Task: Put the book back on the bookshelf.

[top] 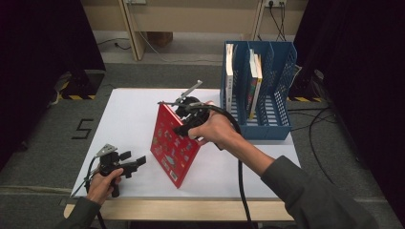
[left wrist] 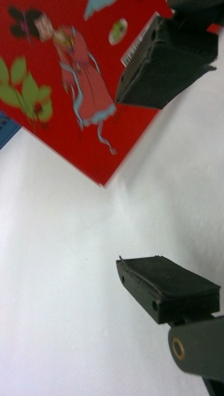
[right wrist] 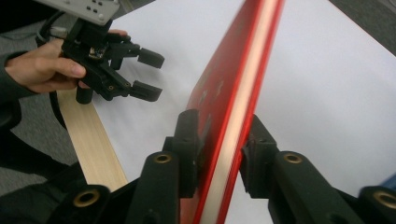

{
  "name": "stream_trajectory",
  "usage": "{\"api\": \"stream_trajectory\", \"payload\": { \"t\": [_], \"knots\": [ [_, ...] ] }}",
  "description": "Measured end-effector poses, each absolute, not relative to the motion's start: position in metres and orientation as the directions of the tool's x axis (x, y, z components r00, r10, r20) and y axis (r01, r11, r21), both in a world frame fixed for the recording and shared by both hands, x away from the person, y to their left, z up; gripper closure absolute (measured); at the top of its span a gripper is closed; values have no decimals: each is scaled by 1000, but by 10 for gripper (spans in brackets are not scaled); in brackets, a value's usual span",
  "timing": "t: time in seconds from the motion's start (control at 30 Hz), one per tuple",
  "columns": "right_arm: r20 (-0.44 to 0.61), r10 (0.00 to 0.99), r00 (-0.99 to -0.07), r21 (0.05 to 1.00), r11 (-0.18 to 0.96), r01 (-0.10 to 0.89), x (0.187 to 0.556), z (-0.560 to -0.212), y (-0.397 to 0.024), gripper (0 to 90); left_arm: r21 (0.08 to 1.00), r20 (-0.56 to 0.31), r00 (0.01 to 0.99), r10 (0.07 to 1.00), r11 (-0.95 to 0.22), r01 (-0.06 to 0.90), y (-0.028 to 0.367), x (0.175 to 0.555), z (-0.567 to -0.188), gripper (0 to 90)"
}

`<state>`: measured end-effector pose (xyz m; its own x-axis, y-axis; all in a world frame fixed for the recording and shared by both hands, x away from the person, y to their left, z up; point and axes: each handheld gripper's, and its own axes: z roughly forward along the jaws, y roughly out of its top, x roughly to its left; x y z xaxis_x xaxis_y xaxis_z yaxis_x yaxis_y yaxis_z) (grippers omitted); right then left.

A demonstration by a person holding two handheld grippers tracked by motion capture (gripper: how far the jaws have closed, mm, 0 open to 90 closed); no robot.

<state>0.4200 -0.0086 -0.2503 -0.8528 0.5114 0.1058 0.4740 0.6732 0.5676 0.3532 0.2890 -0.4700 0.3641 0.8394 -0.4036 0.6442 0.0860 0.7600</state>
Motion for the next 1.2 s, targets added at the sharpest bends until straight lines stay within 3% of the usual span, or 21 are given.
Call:
{"api": "stream_trajectory", "payload": {
  "t": [0.47, 0.63, 1.2],
  "knots": [
    [40, 611, -790, 546, 649, 530, 416, -240, -88, 792, 741, -404, 355, 843, 74, 668, 287, 354, -474, 165],
    [81, 653, -753, 562, 594, 575, 415, -236, -115, 790, 738, -396, 362, 844, 58, 672, 286, 355, -475, 165],
    [179, 659, -730, 552, 547, 629, 431, -245, -104, 778, 737, -405, 374, 835, 56, 674, 284, 354, -475, 165]
  ]
}}
